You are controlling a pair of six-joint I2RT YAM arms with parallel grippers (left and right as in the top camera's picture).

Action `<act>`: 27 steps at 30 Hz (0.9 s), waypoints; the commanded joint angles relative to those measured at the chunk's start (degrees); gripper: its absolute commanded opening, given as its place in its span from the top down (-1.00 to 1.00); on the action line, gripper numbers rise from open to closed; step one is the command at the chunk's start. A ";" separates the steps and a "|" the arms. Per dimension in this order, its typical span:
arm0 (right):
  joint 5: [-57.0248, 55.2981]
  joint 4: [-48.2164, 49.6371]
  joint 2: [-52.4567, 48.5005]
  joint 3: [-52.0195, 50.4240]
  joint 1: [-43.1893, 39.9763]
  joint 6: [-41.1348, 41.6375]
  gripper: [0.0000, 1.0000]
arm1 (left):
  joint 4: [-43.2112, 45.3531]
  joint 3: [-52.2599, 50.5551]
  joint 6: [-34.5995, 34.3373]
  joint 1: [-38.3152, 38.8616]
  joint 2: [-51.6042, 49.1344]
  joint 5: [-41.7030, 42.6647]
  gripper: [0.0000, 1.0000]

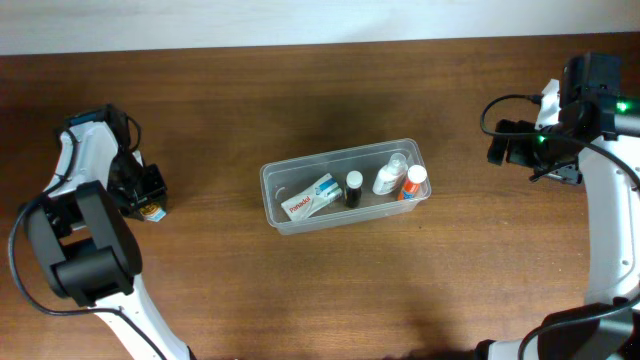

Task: Pack container
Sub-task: 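Grasp the gold-lidded jar with the left gripper, then lower the gold-lidded jar into the container and release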

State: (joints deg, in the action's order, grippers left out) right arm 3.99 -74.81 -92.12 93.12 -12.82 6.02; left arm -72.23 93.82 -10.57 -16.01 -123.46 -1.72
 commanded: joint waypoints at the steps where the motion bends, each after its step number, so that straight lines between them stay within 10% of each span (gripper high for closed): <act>1: -0.09 -0.07 -0.15 -0.35 -0.33 0.00 -0.97 | -0.92 3.15 -0.07 3.72 3.87 0.48 0.56; 27: -0.11 -0.07 -0.15 -0.35 -0.33 -0.02 -0.97 | 8.50 3.34 0.98 47.21 16.11 -7.26 0.57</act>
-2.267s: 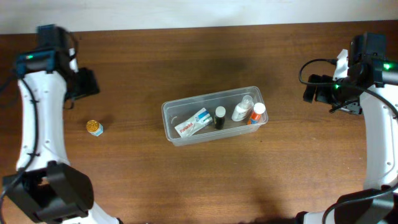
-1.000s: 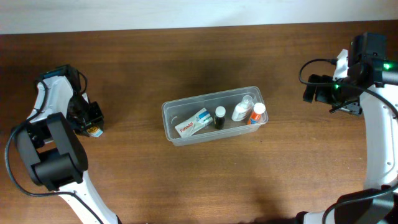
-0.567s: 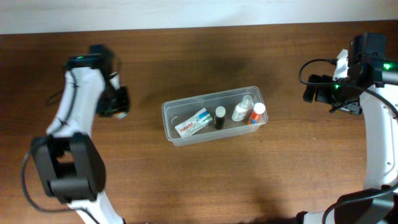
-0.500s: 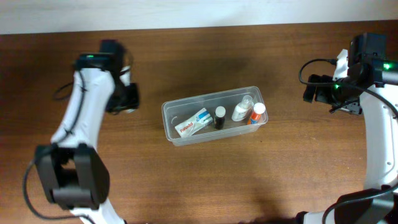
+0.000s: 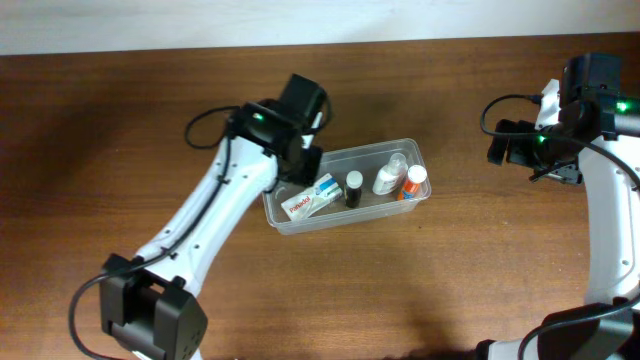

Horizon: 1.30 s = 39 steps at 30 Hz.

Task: Pack container
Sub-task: 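Lower the gold-lidded jar into the container and release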

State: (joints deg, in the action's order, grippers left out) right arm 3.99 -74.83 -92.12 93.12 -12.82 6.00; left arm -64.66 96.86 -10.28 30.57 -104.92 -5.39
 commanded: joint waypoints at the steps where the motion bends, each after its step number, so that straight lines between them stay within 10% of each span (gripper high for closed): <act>1: -0.11 -0.04 -0.15 -0.35 -0.33 0.00 -0.97 | 1.14 0.31 0.70 0.74 -3.34 -3.50 0.58; 20: -0.11 -0.20 -0.15 -0.35 -0.33 -0.02 -0.97 | 2.32 0.31 0.90 -0.26 -16.61 -5.40 0.54; 25: -0.11 -0.22 -0.15 -0.35 -0.33 0.00 -0.97 | 1.81 0.35 0.90 -0.35 -16.57 -5.38 -0.20; 39: -0.15 -0.26 -0.15 -0.35 -0.33 -1.29 -0.97 | -6.51 11.63 0.90 -3.58 -1.86 -5.64 -0.29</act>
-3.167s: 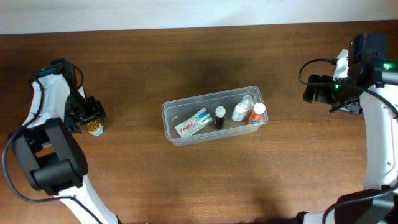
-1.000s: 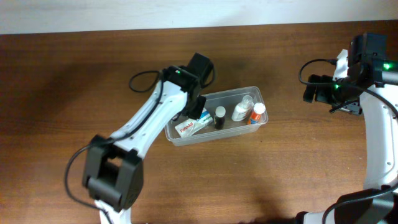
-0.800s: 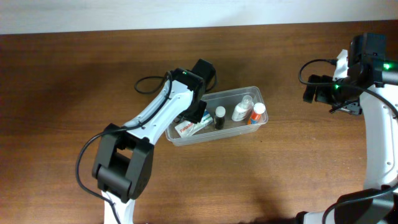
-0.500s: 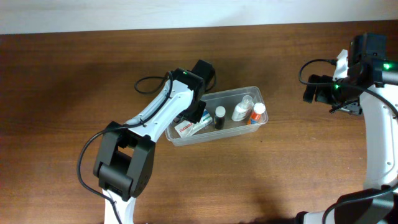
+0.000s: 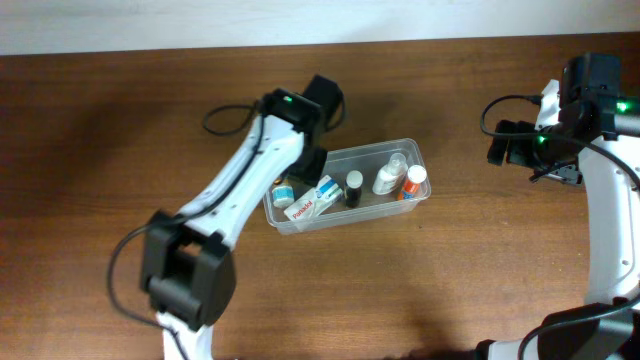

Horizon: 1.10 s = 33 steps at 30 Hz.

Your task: Pack container

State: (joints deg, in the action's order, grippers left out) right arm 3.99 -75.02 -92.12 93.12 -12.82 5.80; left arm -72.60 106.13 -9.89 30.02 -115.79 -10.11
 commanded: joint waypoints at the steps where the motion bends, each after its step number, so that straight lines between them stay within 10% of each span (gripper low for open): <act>1: -0.13 -0.07 -0.15 -0.35 -0.33 -1.09 -0.97 | 1.97 2.36 0.50 -4.02 10.36 -0.92 -0.30; 11: -0.17 4.13 -0.20 -0.35 4.52 -6.01 -0.97 | 4.70 2.21 -5.60 -21.00 15.89 0.83 -0.56; 13: -0.20 5.62 -0.26 -0.35 6.67 -7.54 -0.97 | 5.18 2.12 -8.87 -24.00 15.50 2.45 -0.98; 33: -0.35 4.24 2.14 -0.35 9.84 -6.38 -0.97 | -3.54 2.05 -6.23 -28.61 15.56 5.57 -0.99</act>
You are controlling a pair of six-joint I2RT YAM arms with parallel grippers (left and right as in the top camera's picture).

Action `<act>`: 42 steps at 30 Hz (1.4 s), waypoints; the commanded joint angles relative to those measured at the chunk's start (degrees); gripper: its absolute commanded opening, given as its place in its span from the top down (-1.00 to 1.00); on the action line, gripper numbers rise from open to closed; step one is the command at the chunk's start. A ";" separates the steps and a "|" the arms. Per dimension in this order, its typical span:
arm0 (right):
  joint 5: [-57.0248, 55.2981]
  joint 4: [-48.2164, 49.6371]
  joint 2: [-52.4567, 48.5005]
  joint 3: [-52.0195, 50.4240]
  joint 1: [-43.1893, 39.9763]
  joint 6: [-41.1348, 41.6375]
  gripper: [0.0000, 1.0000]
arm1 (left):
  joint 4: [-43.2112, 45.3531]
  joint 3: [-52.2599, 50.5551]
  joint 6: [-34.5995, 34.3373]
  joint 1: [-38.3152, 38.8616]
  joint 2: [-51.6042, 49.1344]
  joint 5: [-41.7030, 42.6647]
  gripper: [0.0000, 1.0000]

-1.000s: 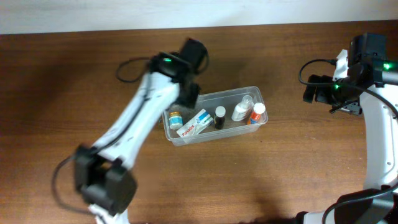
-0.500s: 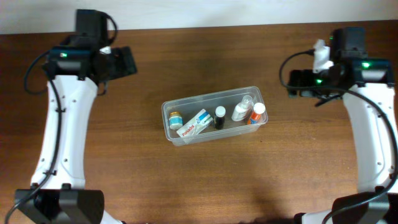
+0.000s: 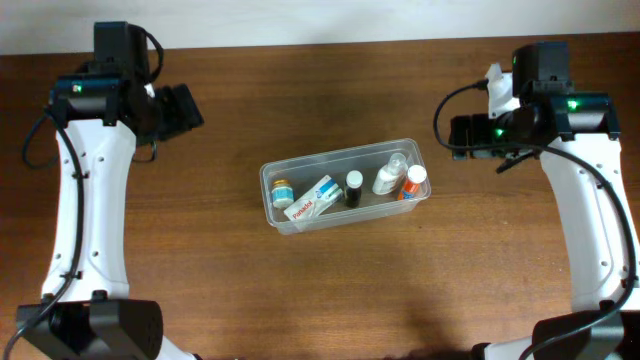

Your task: Pack container

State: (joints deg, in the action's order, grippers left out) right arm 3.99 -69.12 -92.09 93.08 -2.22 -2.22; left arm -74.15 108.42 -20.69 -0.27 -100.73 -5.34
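Observation:
A clear plastic container sits at the table's centre. Inside, from left to right, are a small jar with a blue and orange label, a toothpaste box, a black bottle, a clear bottle and an orange-capped bottle. My left gripper hovers at the far left, well away from the container, open and holding nothing. My right gripper hangs to the right of the container's far end, open and empty.
Bare brown wooden table surrounds the container on all sides. The pale wall edge runs along the back. Both arm bases stand at the near corners.
My left gripper was at the container's left end with the small jar just inside; now it is back at the far left, empty. My right arm has shifted left, nearer the container.
My left gripper was at the far left of the table on a small jar. Then it hung over the container's left end, then the jar lay inside beside the toothpaste box. Now the left arm is withdrawn and the right arm has come closer.

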 commanded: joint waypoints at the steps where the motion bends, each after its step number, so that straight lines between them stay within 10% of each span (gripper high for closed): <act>1: -0.35 -2.78 3.10 -0.37 -0.87 1.73 -0.96 | -3.04 -0.50 5.25 2.43 1.05 0.74 -0.99; 23: -3.80 6.12 54.12 -39.65 -0.85 7.41 -0.97 | 13.64 -58.03 -2.62 17.70 54.77 -7.17 -0.99; 42: -3.80 6.08 54.75 -39.67 -0.76 7.39 -0.97 | 12.17 -60.54 -2.62 17.70 57.90 -7.15 -0.99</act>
State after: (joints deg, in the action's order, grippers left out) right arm 1.32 -63.11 -37.60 53.87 -2.81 4.54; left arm -61.87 48.21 -22.37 17.30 -43.11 -11.46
